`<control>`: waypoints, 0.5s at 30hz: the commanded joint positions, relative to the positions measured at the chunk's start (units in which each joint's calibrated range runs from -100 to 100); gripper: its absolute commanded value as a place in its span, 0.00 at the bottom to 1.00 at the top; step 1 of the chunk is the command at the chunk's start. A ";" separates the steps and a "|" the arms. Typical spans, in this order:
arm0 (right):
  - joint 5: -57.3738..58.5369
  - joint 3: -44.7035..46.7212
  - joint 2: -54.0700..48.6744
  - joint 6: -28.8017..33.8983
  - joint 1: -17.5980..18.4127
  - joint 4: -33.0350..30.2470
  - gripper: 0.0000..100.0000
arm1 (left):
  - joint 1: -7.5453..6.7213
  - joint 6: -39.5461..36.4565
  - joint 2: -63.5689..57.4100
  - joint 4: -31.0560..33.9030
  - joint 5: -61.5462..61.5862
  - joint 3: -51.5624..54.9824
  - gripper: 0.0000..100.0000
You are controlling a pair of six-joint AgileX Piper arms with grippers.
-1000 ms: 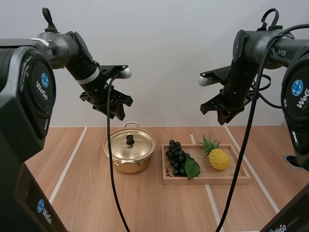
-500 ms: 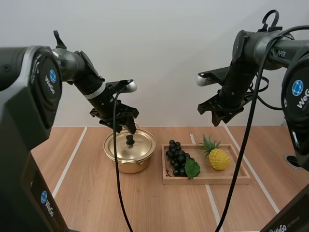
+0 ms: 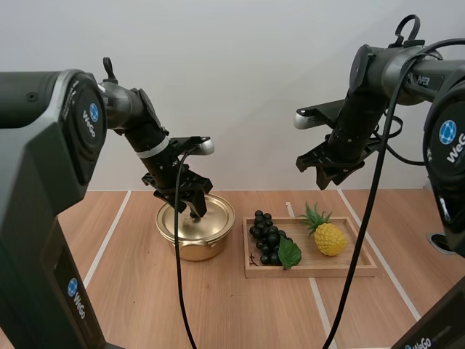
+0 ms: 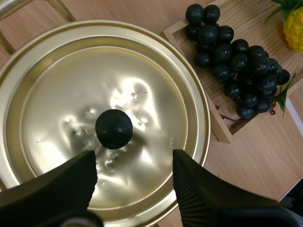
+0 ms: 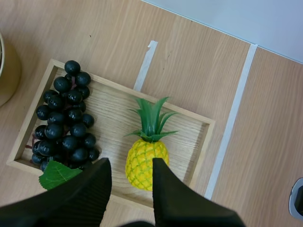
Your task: Open the pot, put the pineapple inside, and close it
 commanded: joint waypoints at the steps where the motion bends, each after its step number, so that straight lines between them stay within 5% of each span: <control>1: 0.17 0.25 -0.53 -0.85 -0.23 0.84 0.50 | -0.25 -0.36 0.08 0.28 -3.18 0.21 0.79; 15: 0.17 0.25 -0.53 -1.95 -0.23 3.32 0.50 | -0.58 1.42 3.67 -1.83 -8.45 0.31 0.79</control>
